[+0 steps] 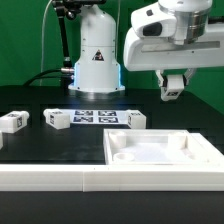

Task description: Assemble one leg

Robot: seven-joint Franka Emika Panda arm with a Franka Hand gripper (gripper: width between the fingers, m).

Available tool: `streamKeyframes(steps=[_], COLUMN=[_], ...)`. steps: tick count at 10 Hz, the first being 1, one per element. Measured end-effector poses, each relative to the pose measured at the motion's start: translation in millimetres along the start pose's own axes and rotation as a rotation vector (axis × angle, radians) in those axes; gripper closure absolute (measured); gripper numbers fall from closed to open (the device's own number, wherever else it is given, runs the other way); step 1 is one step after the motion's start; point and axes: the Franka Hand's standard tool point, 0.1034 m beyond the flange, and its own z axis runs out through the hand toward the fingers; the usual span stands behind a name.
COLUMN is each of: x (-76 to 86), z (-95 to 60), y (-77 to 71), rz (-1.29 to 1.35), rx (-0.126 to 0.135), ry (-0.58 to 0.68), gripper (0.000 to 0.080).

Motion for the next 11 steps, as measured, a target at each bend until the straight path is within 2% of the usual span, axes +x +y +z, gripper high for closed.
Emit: streamKeyframes(steps=[2, 3, 4, 7, 8, 10, 11], x=[10.2, 18.7, 29.2, 53.8, 56.6, 54.0, 59.9], z=[-1.0, -0.9, -9.6, -37.5, -38.5, -35.0, -41.8], y=[3.7, 16.0, 20.4, 16.2, 16.6, 18.1, 18.9], rz=[-0.028, -0.051, -0.049, -0.060, -0.064, -0.068, -0.074], rx=[0.003, 0.003, 0.003, 0.010, 0.010, 0.008, 0.009], ry=[0.163, 0.210, 0.282, 0.470, 0.572, 0.661, 0.754], gripper=[0.0509, 0.0509, 0.0509, 0.0509, 0.0509, 0.0509, 0.0509])
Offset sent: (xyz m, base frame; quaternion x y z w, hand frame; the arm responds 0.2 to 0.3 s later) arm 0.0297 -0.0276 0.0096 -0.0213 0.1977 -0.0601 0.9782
